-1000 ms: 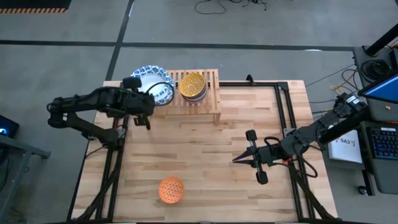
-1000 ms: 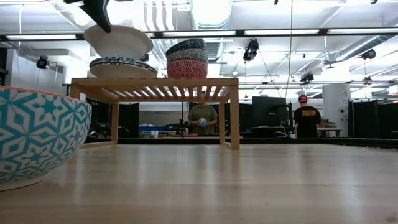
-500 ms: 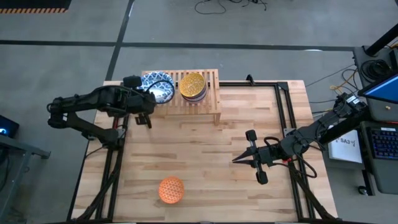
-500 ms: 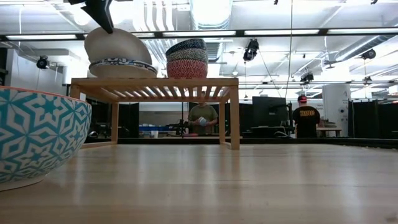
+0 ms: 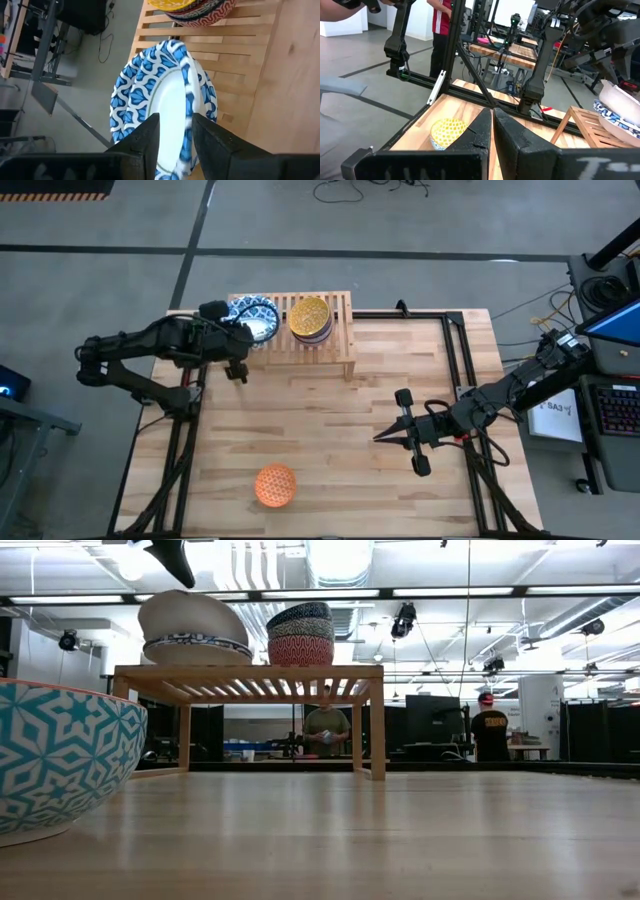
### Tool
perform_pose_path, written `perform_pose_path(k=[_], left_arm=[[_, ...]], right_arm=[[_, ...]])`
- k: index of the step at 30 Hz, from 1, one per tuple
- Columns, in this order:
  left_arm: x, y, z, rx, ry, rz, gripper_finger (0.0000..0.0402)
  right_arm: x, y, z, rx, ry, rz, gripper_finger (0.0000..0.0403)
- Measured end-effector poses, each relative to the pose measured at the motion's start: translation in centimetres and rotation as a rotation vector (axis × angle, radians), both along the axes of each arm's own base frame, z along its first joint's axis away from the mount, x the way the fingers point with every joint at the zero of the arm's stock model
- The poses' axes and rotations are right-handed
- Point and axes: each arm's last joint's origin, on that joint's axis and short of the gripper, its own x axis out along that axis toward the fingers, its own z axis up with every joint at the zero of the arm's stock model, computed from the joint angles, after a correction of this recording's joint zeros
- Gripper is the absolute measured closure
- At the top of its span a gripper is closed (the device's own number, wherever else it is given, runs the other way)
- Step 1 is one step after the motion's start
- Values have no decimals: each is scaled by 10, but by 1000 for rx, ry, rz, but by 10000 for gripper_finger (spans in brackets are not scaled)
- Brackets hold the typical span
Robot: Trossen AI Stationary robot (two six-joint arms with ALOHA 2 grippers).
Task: Place and stack bowls onto a shelf
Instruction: Stack the white pattern bowl on top of the other white pattern bowl on the shelf, then stack the orange pattern bowl on top of the yellow pattern bowl on the shelf
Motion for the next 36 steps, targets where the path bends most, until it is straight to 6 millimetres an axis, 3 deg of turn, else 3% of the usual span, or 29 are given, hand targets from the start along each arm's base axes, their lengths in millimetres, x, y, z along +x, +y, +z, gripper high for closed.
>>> perform_pose_path(k=[12, 20, 25, 30, 36], left_arm=[[2, 1, -19, 16, 15, 84, 303], [2, 2, -46, 48, 80, 126, 303], [0, -1, -45, 14, 5, 177, 303], [0, -25, -39, -88, -193, 138, 303], [5, -80, -51, -216, -438, -101, 303]], right_arm=[[0, 0, 0, -6, -1, 0, 394], [0, 0, 0, -7, 0, 0, 394], [0, 0, 0, -7, 0, 0, 394], [0, 0, 0, -28, -5, 2, 394], [1, -1, -1, -34, -3, -4, 394]])
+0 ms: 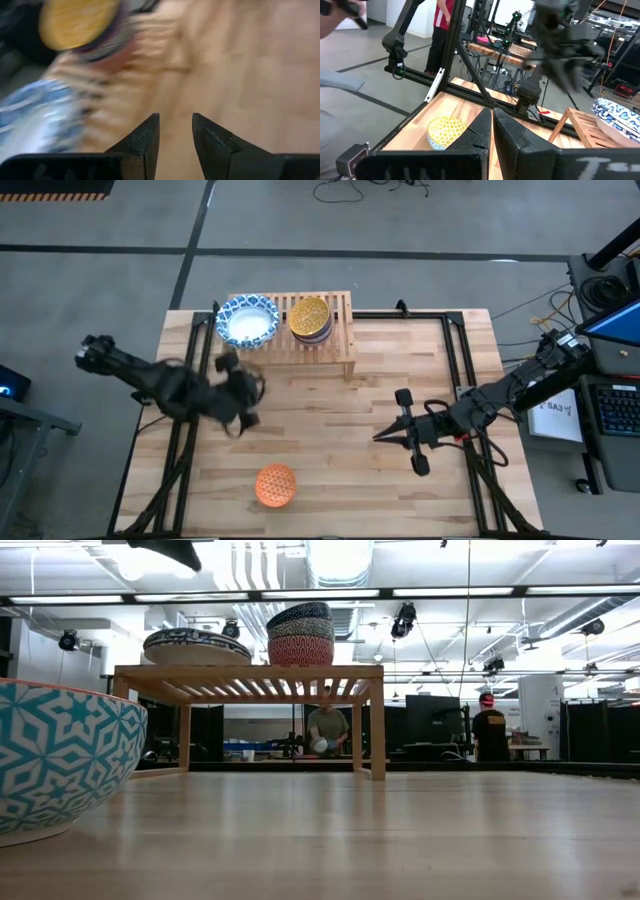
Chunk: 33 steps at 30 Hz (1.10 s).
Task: Place and stack bowls onto a shelf
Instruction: Stack the orange pattern bowl on top of the yellow pattern bowl on the shelf
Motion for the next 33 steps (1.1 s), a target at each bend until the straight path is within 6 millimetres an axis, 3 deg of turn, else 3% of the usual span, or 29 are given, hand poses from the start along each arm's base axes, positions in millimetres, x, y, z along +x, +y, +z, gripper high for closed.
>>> perform_pose_path(k=[6, 13, 22, 33], left_arm=[[1, -48, -25, -106, -92, -142, 303], [3, -79, -49, -330, -5, -160, 303], [17, -105, -87, -605, 281, -164, 303], [26, -117, -117, -625, 438, -130, 303]], right_arm=[[3, -6, -3, 0, 25, -27, 394], [5, -11, -6, 14, 60, -54, 394], [5, -12, -6, 20, 66, -58, 394], [5, -12, -6, 20, 66, -58, 394]])
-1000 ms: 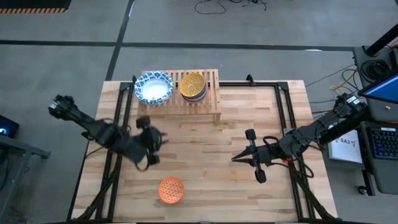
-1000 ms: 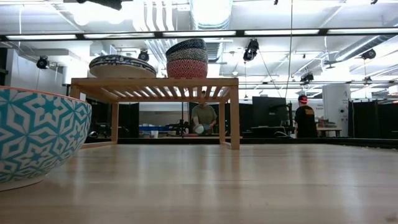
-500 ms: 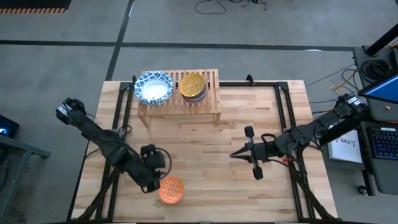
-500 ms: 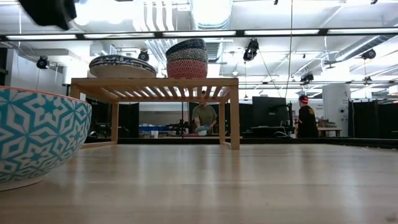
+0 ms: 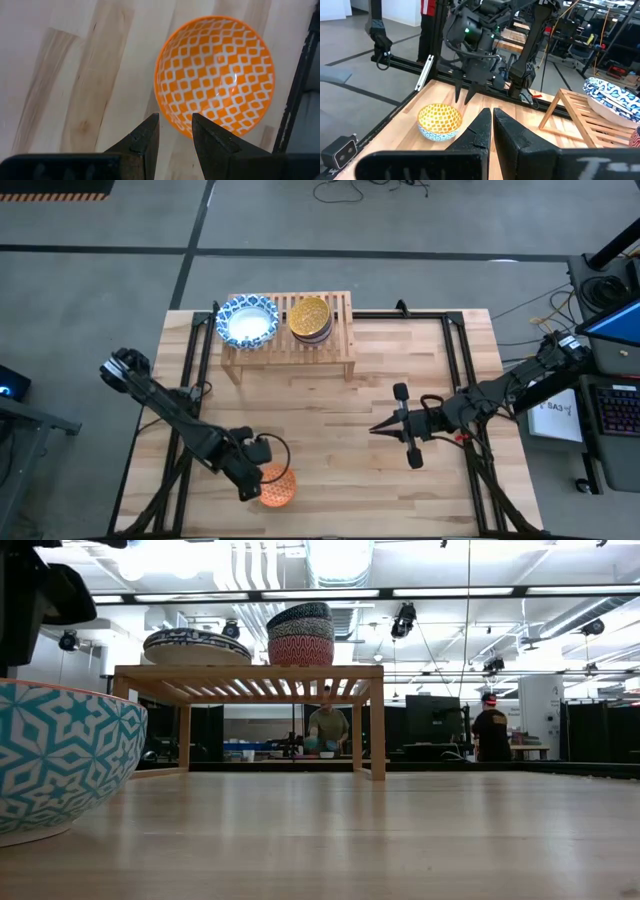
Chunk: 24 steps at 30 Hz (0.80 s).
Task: Place and stack bowls onto a shelf
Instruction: Stack the orange pattern bowl on top of the yellow pattern bowl on the shelf
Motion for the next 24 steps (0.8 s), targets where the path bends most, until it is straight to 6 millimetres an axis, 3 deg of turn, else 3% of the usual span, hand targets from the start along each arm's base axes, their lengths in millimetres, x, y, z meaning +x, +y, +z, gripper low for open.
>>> perform_pose_path(k=[16, 24], left_arm=[[4, -3, -10, 10, 34, 43, 300], [5, -4, -16, 20, 51, 54, 247]], right_arm=[[0, 0, 0, -1, 1, 0, 394], [0, 0, -1, -4, 3, 0, 394]])
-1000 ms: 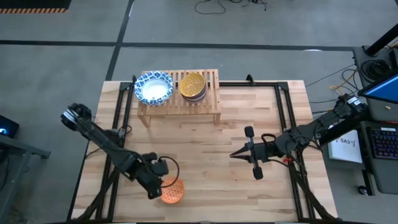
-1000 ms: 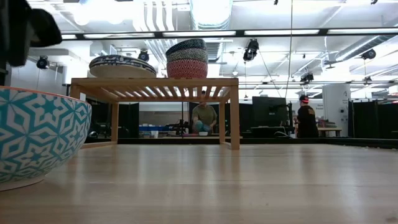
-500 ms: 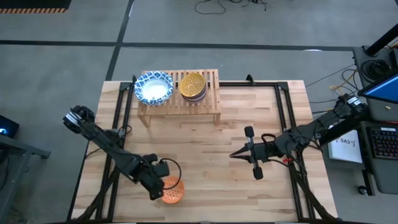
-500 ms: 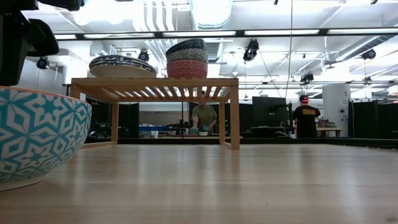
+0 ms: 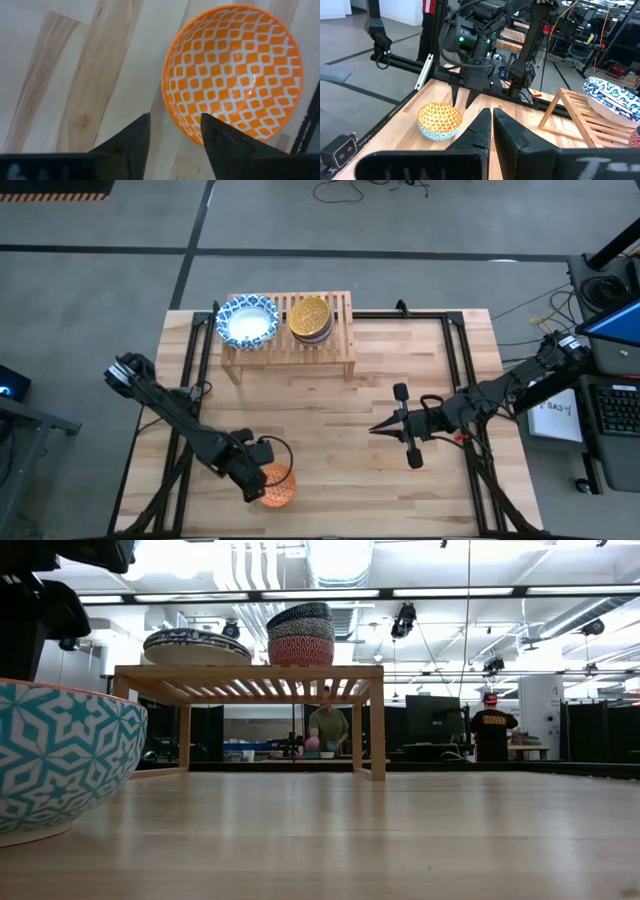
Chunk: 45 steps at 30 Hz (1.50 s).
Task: Place and stack bowls onto a shelf
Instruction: Stack the orange pattern bowl on top of the yellow pattern bowl on the shelf
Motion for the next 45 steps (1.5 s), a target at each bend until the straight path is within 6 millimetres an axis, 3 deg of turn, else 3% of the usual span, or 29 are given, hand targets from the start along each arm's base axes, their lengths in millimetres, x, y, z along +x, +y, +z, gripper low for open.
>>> perform_pose_path(k=[8, 18, 25, 38, 45], left_arm=[[5, -4, -18, 50, 52, -30, 191], [8, -6, -29, 67, 89, -38, 199], [8, -6, -29, 66, 90, -37, 247], [8, -6, -29, 66, 90, -31, 391], [8, -5, -28, 71, 83, -33, 398]], right_arm=[[0, 0, 0, -2, 1, 0, 394], [0, 0, 0, -3, 2, 0, 394], [0, 0, -1, -2, 3, 0, 394], [0, 0, -1, -2, 3, 0, 394], [0, 0, -1, -3, 7, 0, 394]])
